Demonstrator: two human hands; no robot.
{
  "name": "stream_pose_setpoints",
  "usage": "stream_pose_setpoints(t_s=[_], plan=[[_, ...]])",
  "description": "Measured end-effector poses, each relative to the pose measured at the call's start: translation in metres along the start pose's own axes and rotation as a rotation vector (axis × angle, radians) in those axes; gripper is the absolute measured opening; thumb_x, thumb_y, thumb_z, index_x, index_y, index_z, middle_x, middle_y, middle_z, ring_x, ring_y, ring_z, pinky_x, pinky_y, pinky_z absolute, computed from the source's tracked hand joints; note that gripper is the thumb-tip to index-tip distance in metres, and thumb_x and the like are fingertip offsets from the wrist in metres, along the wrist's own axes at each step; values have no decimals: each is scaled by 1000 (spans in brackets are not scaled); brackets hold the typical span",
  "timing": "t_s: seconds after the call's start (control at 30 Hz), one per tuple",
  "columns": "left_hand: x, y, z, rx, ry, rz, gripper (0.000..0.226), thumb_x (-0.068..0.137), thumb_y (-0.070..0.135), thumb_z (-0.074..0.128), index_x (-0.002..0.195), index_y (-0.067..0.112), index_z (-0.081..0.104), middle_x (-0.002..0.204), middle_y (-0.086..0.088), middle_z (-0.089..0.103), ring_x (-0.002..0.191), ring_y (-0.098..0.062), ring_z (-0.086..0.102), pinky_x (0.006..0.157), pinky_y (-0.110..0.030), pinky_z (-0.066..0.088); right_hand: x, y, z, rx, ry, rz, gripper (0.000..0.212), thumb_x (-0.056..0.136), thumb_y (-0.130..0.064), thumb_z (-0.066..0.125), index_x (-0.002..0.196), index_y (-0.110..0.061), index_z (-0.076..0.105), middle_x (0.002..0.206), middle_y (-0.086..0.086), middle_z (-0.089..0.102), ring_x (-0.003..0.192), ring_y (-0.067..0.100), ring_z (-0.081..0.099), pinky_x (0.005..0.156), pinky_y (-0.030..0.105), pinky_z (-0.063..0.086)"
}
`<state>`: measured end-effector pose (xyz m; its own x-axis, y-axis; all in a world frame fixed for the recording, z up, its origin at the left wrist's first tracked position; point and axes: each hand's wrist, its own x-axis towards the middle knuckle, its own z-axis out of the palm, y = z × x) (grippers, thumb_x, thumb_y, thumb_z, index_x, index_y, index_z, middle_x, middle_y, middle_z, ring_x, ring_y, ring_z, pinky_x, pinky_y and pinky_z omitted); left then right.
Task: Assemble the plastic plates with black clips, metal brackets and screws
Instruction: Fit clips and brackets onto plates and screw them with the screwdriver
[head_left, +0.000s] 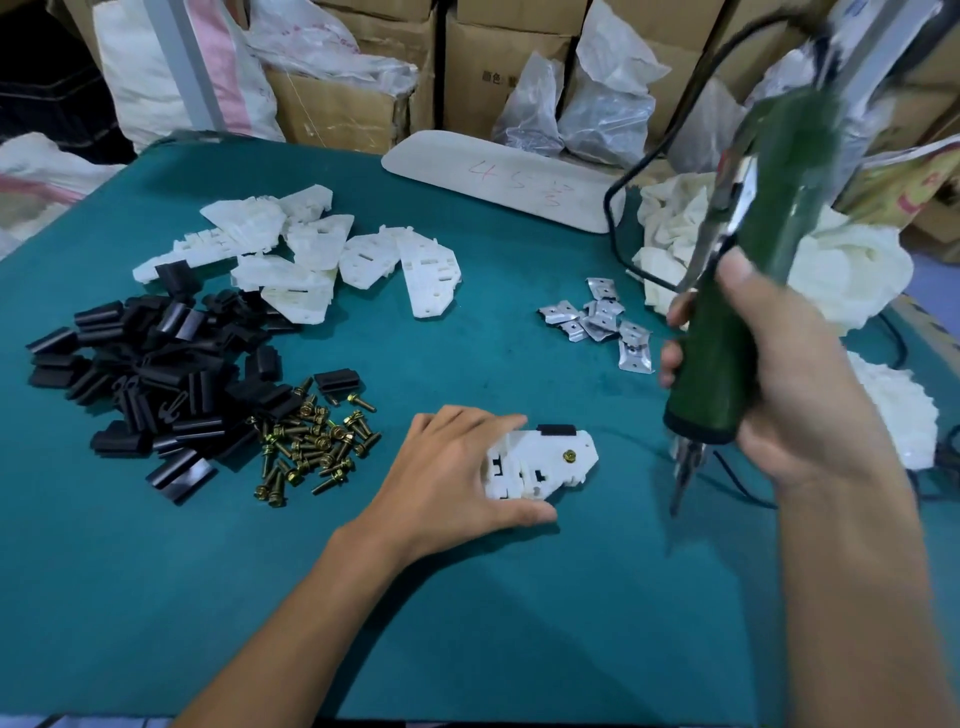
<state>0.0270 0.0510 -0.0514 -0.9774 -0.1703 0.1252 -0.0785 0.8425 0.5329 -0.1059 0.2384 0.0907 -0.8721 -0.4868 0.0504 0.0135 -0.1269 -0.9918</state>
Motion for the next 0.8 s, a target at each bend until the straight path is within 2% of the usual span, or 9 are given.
stream_pose_setpoints(t_s=[0.07,0.13,0.27,0.4,0.47,0.53,0.63,0.73,0.8], plan=[[0,-1,-5,-83,59,-71,98,58,98,48,138,41,53,115,25,54,112,0,42,97,-27,33,-12,17,-8,-170,59,125,27,73,-52,85,85,-33,69,81,0,63,55,18,63,51,33,54],[-1,-2,-11,-231,134,-154,90,58,99,47,128,44,58,108,28,56,104,3,45,89,-24,39,-25,38,-16,-370,86,230,25,79,-52,79,92,-33,68,87,5,61,56,18,64,50,33,56],[0,-3,-21,-662,261,-241,65,70,93,44,110,47,64,99,21,66,91,0,58,78,-26,42,-40,71,-21,-1019,22,228,45,85,-67,65,89,-22,60,81,-2,67,75,21,66,70,40,54],[1,12,-26,-1008,223,-392,65,70,92,39,101,42,68,91,9,68,81,-13,59,70,-25,49,-51,88,-4,-1356,-89,234,61,75,-84,54,83,-24,61,80,-8,63,85,23,63,66,34,43],[0,19,-24,-1036,169,-439,78,65,97,33,109,42,67,92,13,70,86,-12,62,72,-26,48,-55,87,0,-1296,-62,144,66,73,-87,51,108,-33,66,102,-13,60,104,16,60,82,33,46],[0,30,-19,-995,134,-418,77,66,99,25,110,48,62,93,22,66,92,-9,61,77,-31,43,-60,77,6,-929,-22,42,77,71,-92,49,134,-49,51,115,-23,56,102,2,60,89,28,49],[2,57,-12,-929,105,-278,61,79,90,22,114,50,53,108,26,58,110,-4,56,95,-41,45,-67,68,25,-429,-74,-14,75,69,-89,60,136,-67,34,120,-30,58,97,10,69,82,29,58],[5,75,-8,-881,13,-163,54,85,84,28,131,60,42,134,31,50,134,0,44,114,-44,36,-64,64,29,-274,41,-60,74,83,-59,69,148,-51,35,128,-17,65,105,12,71,89,37,58],[5,75,-10,-819,-12,-83,47,89,74,38,134,61,41,138,34,48,133,7,42,113,-39,36,-55,61,13,-286,203,-111,52,93,-37,62,143,-40,50,128,-13,67,112,7,67,92,31,54]])
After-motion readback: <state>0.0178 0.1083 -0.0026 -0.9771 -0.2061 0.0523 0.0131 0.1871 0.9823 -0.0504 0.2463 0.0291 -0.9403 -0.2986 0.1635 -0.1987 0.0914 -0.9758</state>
